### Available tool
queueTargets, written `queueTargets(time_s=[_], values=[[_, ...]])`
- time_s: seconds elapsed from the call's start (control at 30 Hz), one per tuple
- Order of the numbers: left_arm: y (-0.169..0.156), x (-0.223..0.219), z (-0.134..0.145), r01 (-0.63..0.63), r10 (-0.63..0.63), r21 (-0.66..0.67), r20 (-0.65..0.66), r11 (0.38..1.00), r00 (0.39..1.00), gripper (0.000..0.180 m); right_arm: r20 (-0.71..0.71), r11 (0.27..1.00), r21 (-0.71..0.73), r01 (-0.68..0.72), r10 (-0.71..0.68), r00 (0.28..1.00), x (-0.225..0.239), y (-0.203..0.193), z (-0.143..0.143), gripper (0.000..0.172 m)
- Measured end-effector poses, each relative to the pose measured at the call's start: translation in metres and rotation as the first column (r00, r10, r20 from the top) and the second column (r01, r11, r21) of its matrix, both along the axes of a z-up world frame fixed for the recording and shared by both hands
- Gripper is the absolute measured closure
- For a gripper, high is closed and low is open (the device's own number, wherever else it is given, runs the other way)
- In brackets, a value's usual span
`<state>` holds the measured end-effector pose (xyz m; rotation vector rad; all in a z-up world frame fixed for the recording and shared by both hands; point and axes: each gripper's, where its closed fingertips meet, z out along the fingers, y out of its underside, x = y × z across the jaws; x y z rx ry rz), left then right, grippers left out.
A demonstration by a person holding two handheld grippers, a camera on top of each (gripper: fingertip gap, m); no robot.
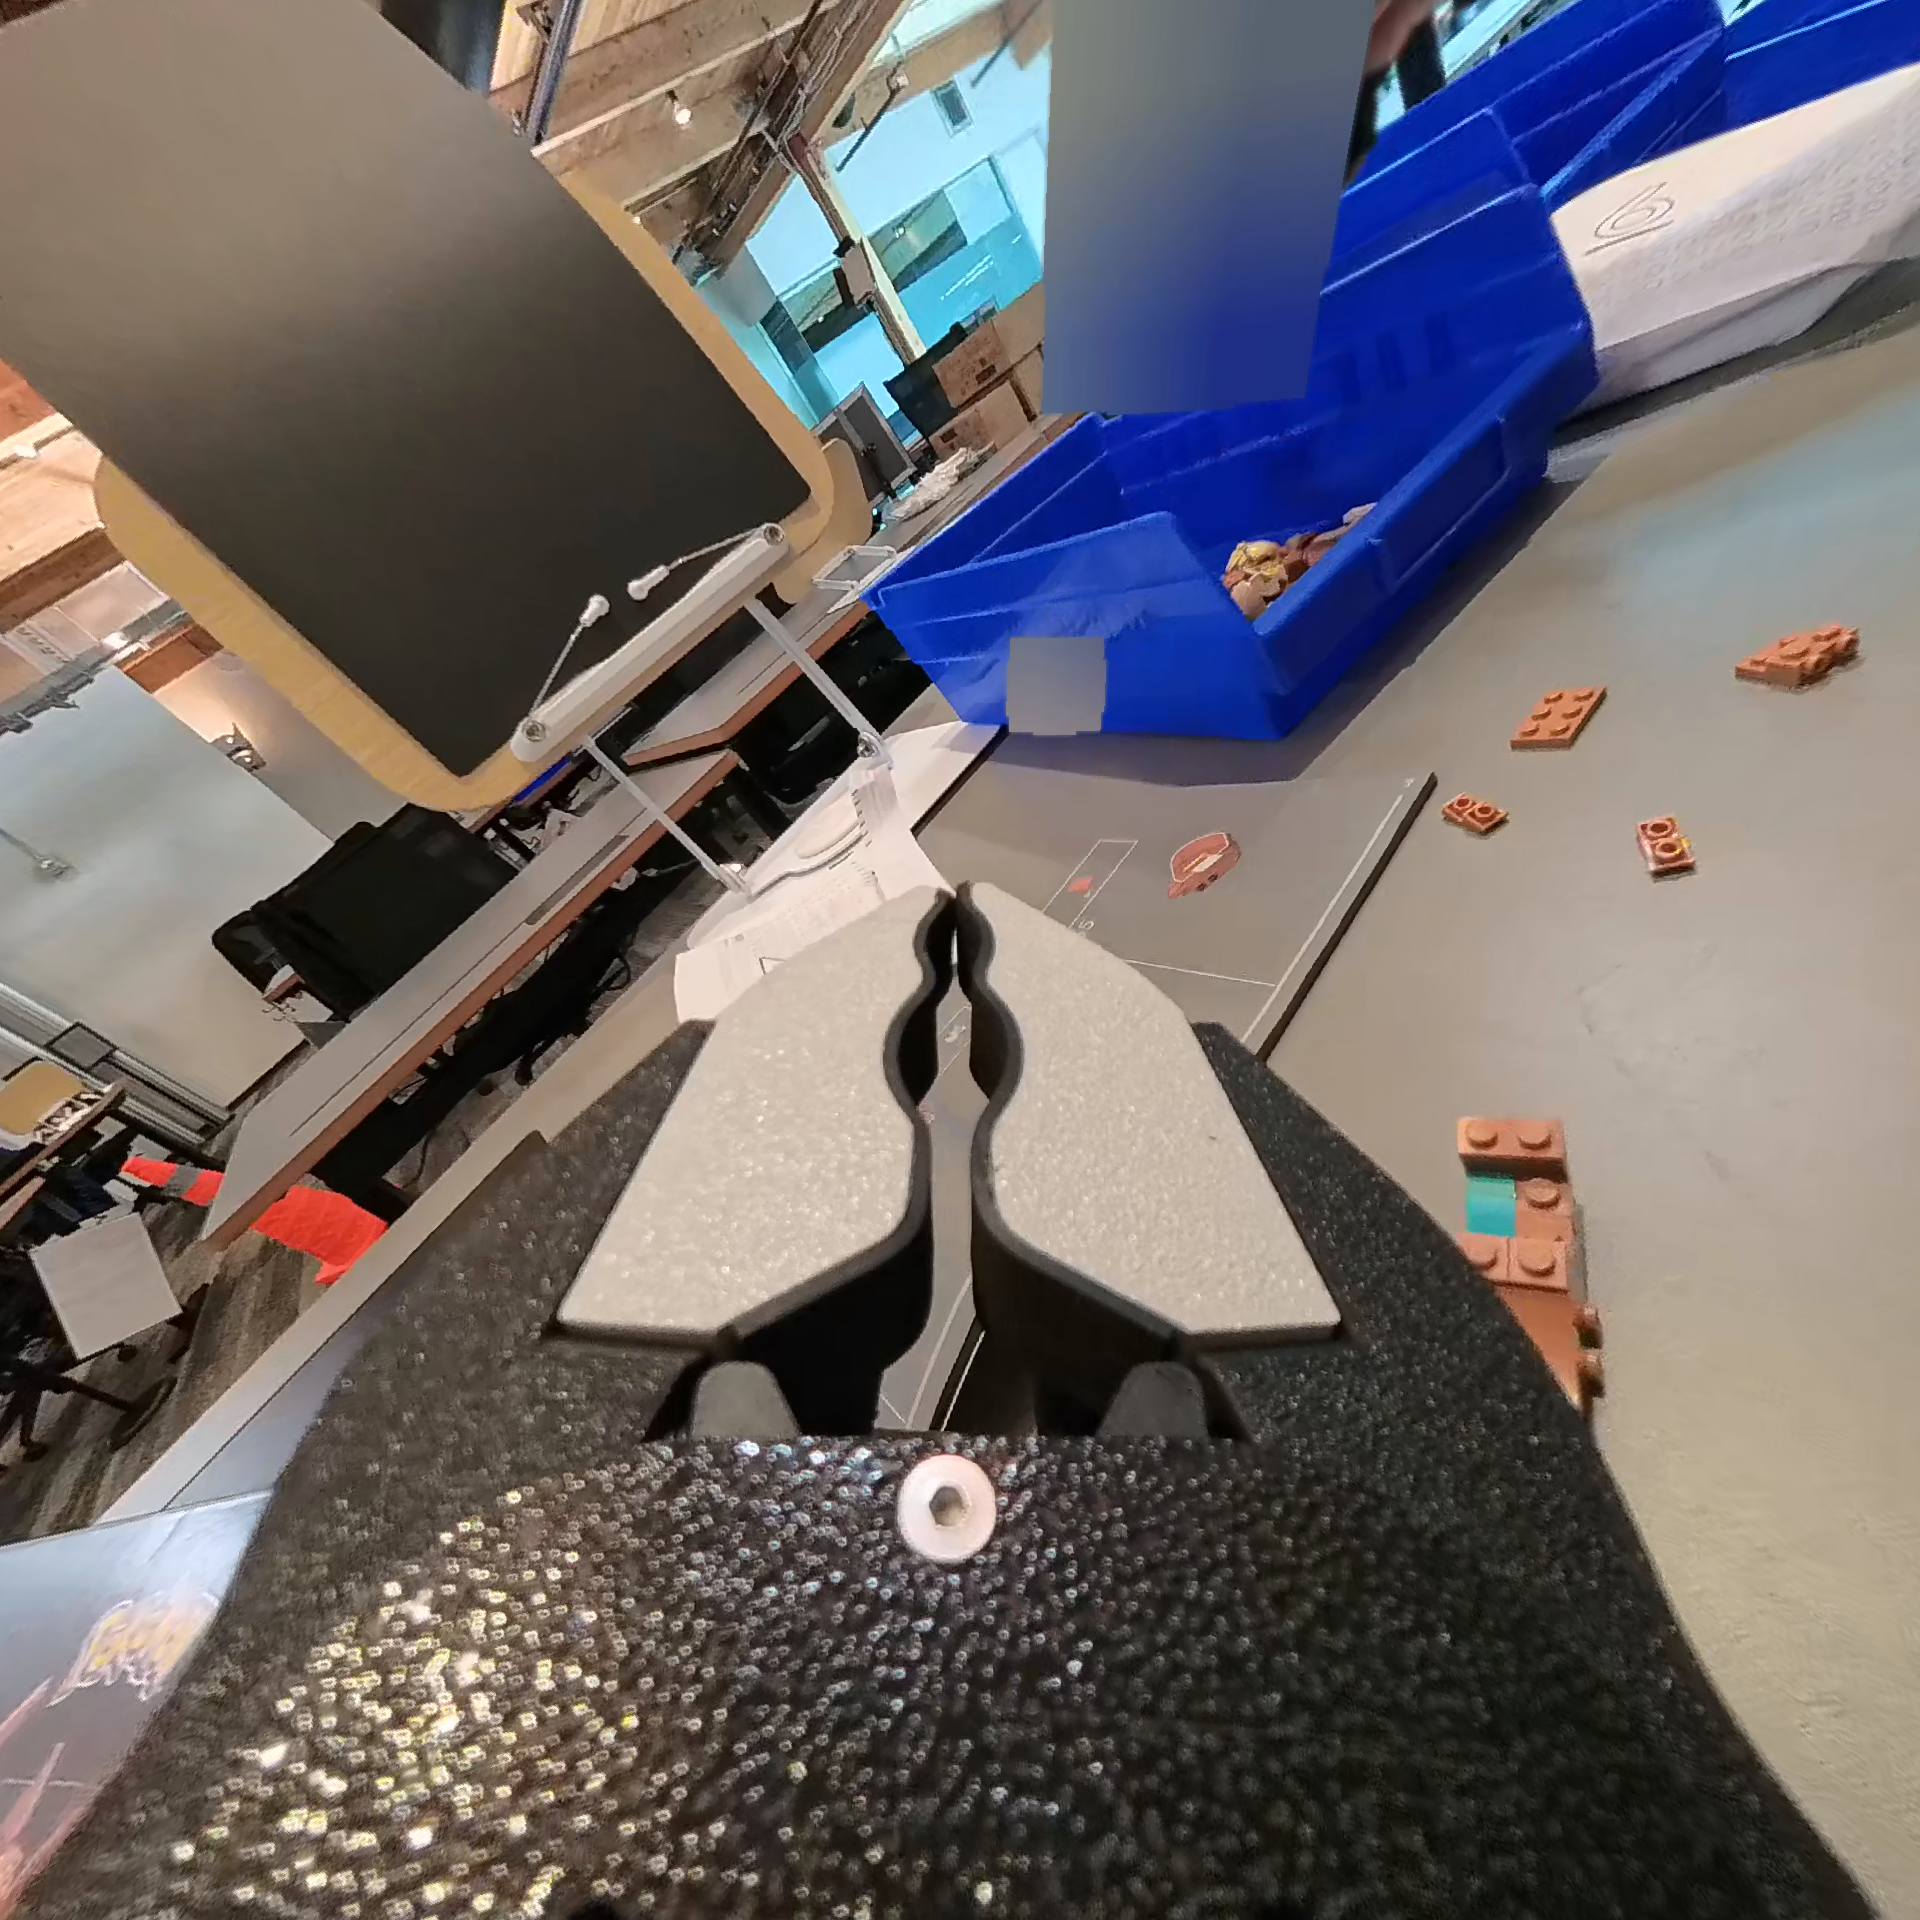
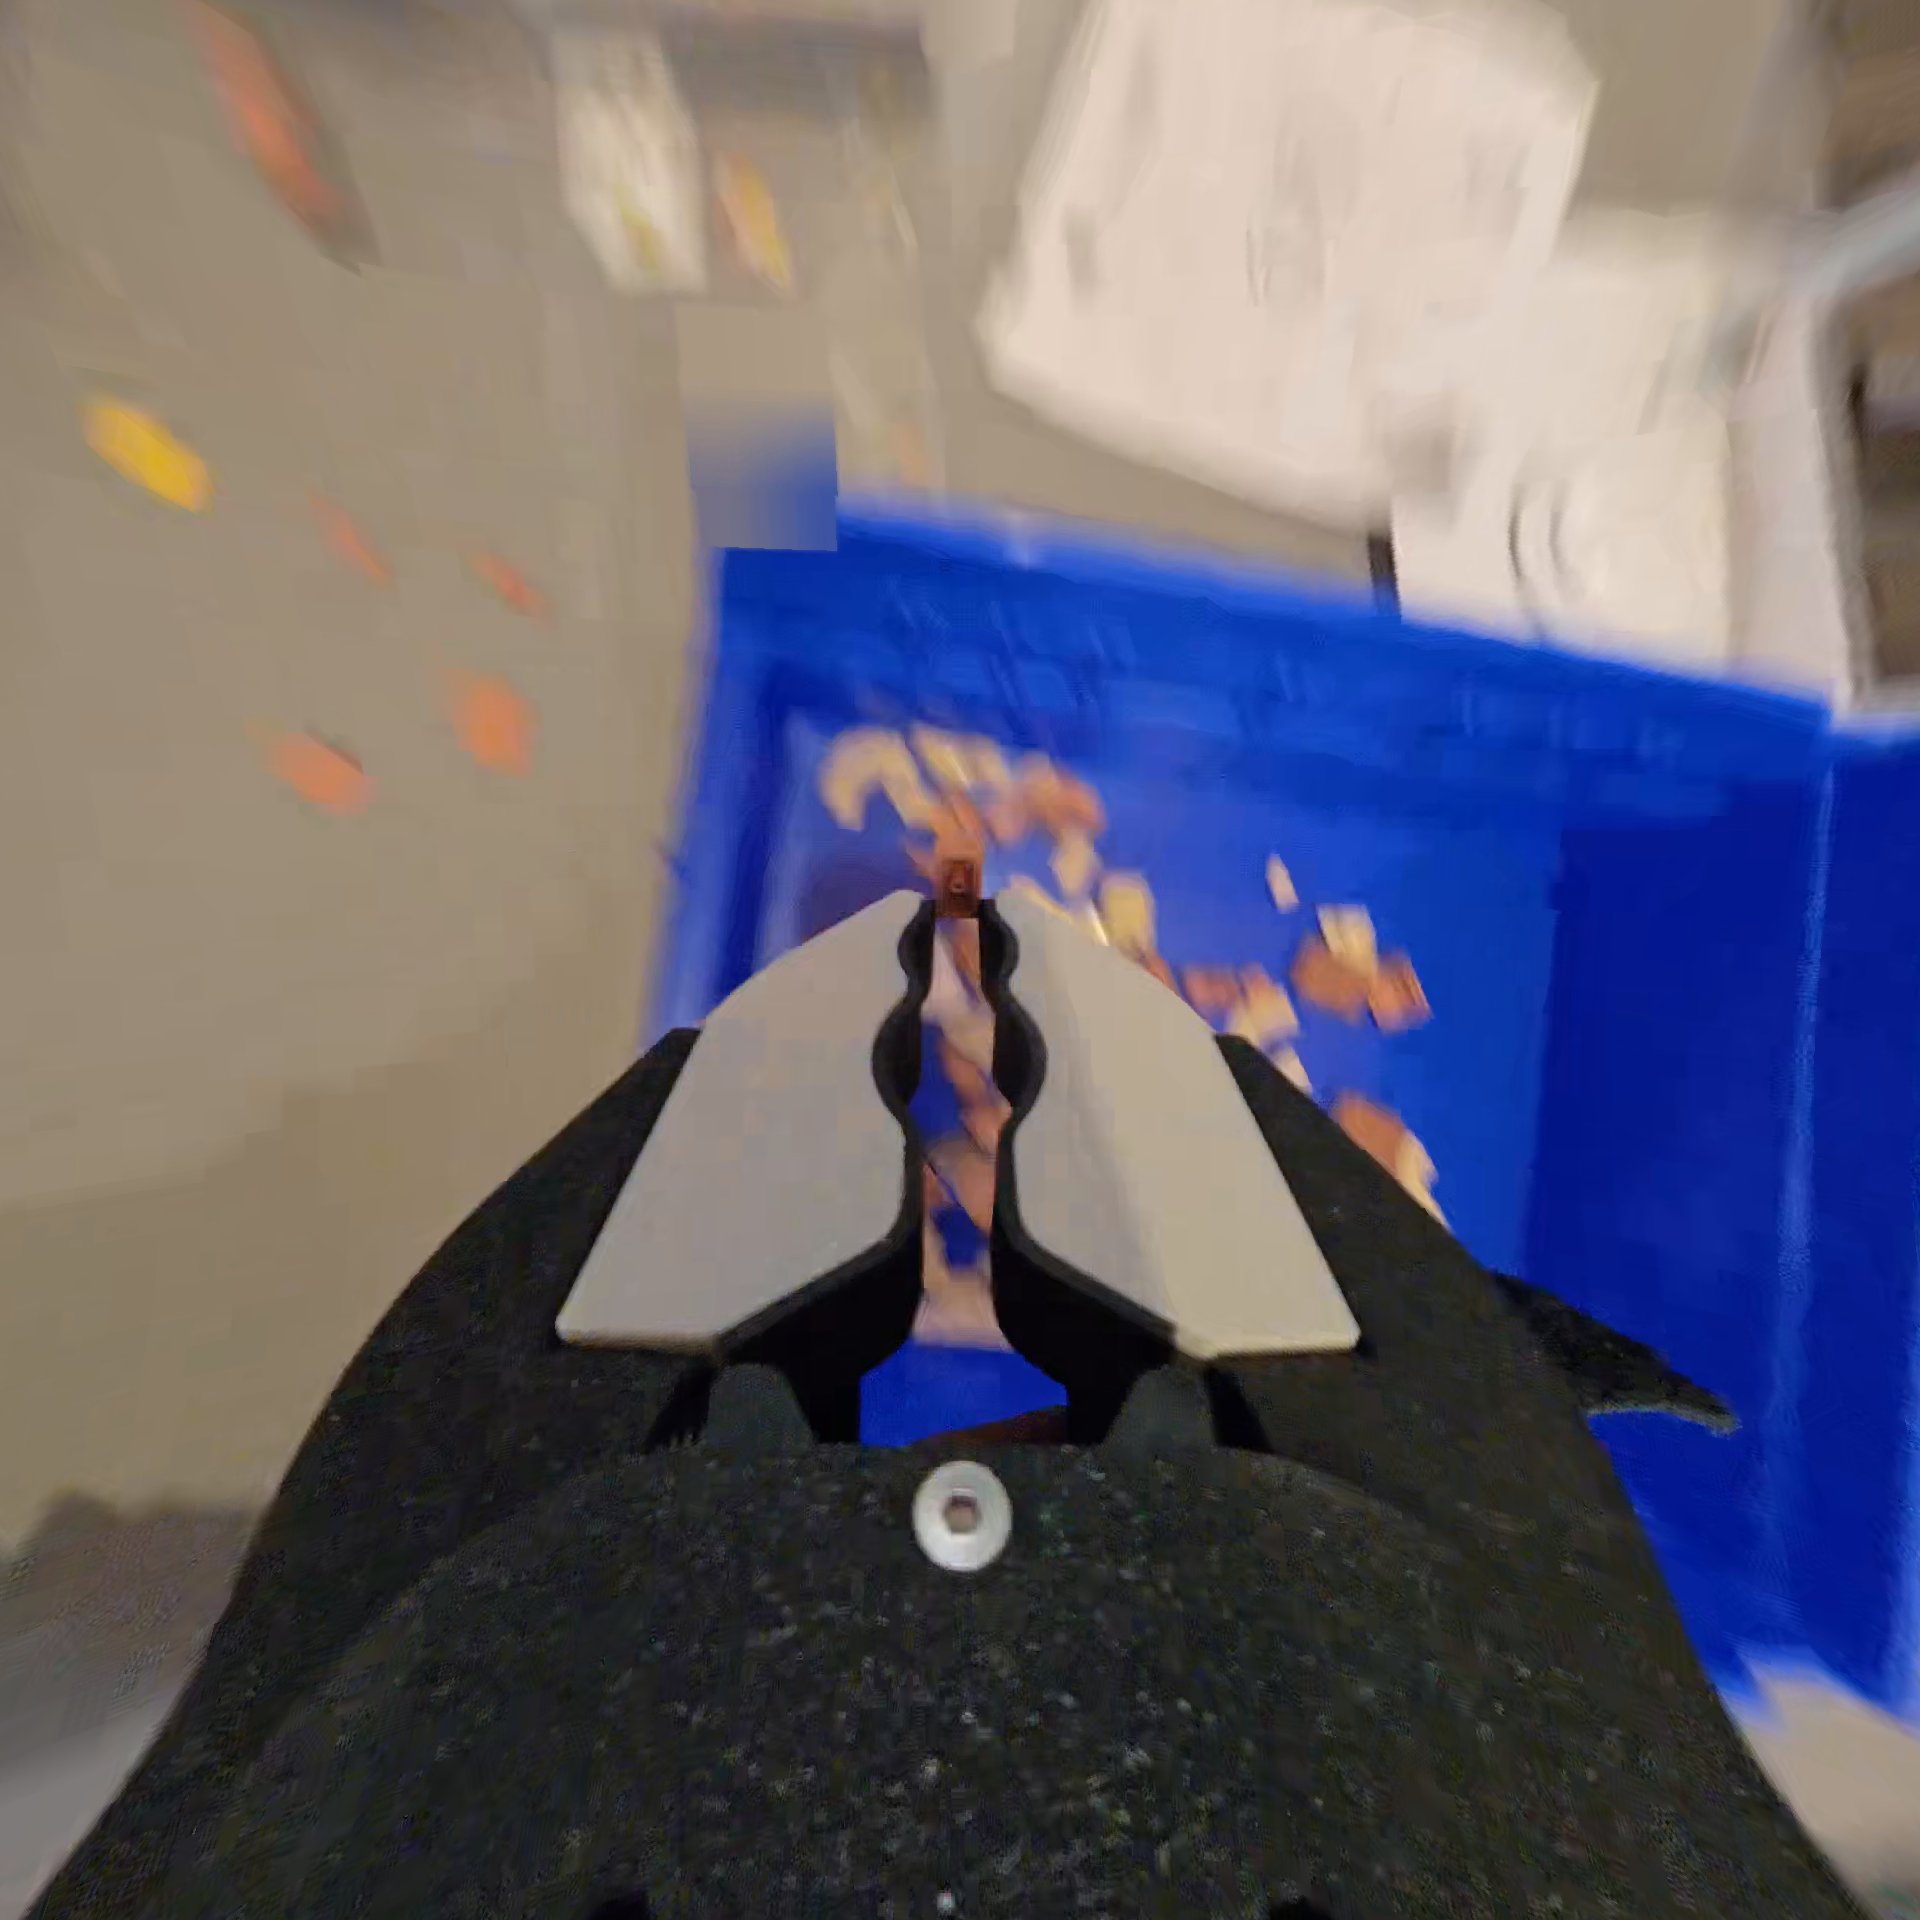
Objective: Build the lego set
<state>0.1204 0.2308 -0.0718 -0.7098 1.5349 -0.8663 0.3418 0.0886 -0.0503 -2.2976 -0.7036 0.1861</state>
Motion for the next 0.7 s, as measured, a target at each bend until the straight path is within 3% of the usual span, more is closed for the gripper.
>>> queueTargets(time_s=[0.1, 0.23, 0.4, 0.53, 0.7], values=[[-0.005, -0.001, 0.003, 0.008, -0.008, 0.014, 0.012, 1.000, 1.000, 0.180, -0.249, 0.947, 0.321, -0.023, 0.108, 0.962, -0.058, -0.006, 0.053, 0.164], [-0.011, -0.004, 0.009, 0.015, -0.016, 0.043, 0.032, 0.999, 0.999, 0.180, -0.323, 0.903, 0.430, 0.012, 0.141, 0.936, -0.103, -0.018, 0.066, 0.164], [-0.014, -0.009, 0.019, 0.007, -0.013, 0.082, 0.064, 0.997, 0.998, 0.180, -0.225, 0.955, 0.293, -0.053, 0.123, 0.967, -0.176, -0.018, 0.008, 0.164], [-0.016, -0.011, 0.022, 0.005, -0.012, 0.098, 0.073, 0.995, 0.997, 0.180, 0.078, 0.991, 0.041, -0.125, 0.121, 0.990, -0.219, -0.018, -0.078, 0.164], [-0.021, -0.012, 0.022, 0.008, -0.019, 0.139, 0.075, 0.990, 0.997, 0.180, 0.167, 0.976, -0.115, -0.183, 0.200, 0.965, -0.250, -0.019, -0.117, 0.164]])
